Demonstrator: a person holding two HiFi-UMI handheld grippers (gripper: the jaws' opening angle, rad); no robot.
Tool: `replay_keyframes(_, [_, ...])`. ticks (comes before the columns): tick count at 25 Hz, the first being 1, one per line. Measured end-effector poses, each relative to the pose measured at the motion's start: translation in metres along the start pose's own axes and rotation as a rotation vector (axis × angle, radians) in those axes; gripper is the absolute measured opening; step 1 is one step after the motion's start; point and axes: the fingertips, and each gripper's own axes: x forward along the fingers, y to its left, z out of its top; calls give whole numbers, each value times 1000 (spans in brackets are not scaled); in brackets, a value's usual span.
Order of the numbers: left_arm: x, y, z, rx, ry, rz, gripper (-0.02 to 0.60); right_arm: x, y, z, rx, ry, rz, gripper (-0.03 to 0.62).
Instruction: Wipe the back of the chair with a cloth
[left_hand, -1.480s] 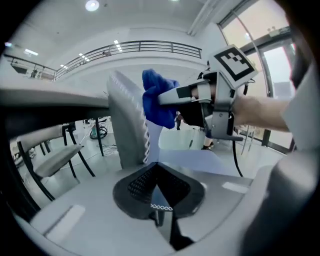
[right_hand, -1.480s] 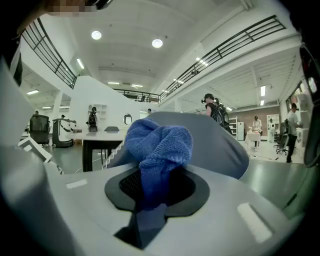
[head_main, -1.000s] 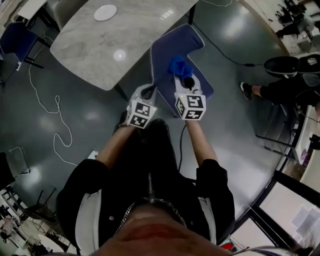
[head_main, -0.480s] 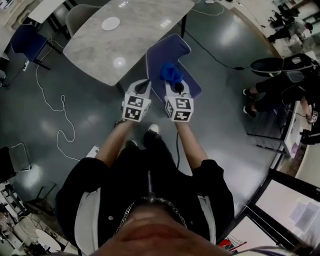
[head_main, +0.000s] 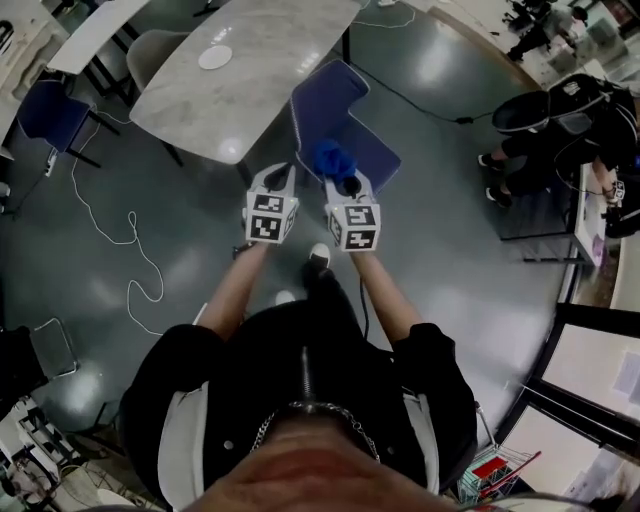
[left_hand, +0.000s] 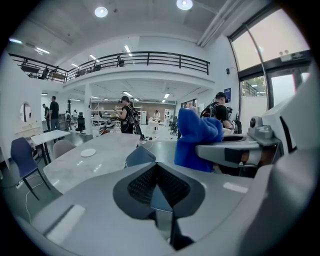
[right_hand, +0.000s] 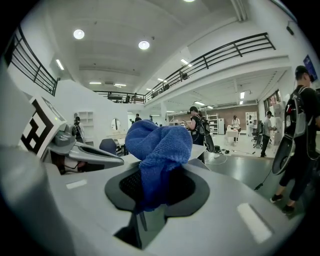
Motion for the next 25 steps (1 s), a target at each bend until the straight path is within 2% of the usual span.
replay_keyframes(7, [-51, -28, -16, 40, -3, -16, 5, -45, 36, -11, 1, -14, -5, 89])
replay_keyframes(14, [-90, -31, -37, 41, 6, -14, 5, -68, 69, -24, 7, -7, 5, 89])
replay_keyframes(25, [-105, -27, -41, 34, -3, 5, 5, -74, 77, -20, -25, -16, 10, 89])
